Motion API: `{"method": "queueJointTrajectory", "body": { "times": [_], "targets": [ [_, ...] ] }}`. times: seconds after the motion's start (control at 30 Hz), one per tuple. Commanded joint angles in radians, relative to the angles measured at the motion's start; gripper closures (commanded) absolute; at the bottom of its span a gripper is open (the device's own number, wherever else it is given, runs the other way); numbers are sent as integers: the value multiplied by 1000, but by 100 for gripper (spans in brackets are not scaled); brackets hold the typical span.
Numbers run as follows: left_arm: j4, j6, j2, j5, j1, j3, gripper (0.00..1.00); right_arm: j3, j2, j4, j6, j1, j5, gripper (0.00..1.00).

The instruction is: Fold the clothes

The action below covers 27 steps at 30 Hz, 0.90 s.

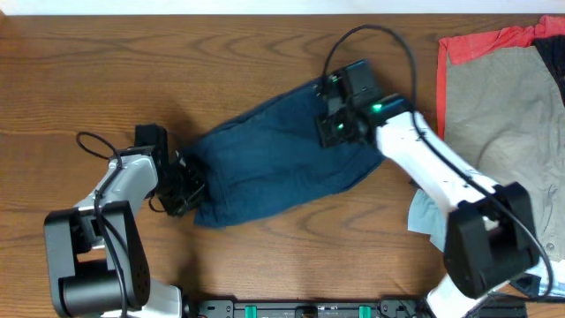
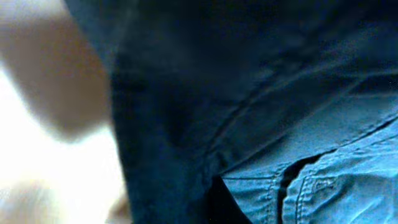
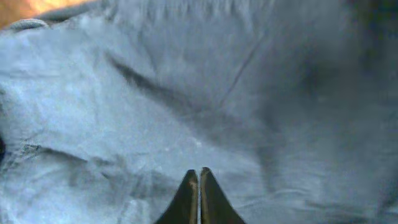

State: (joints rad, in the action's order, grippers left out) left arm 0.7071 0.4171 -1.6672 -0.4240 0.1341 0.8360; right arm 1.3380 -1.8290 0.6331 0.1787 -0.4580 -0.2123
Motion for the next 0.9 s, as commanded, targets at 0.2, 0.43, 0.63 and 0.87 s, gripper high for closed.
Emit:
{"method": "queueJointTrajectory", "body": {
  "times": [0.2,0.43,0.63,0.87],
  "targets": [
    [284,-50,253,96,6,223,94,-1,-185,-5,22,-172,-153,99],
    [302,-50,412,24,-1,269,94,-1,-322,-143,64,-372,-213,99],
    [299,-46,481,16,-1,269,94,5,-341,-249,84,-466,-175,91],
    [317,-47,476,16,-1,268,94,72,-250,-139,86,-389,-66,75]
  ]
}}
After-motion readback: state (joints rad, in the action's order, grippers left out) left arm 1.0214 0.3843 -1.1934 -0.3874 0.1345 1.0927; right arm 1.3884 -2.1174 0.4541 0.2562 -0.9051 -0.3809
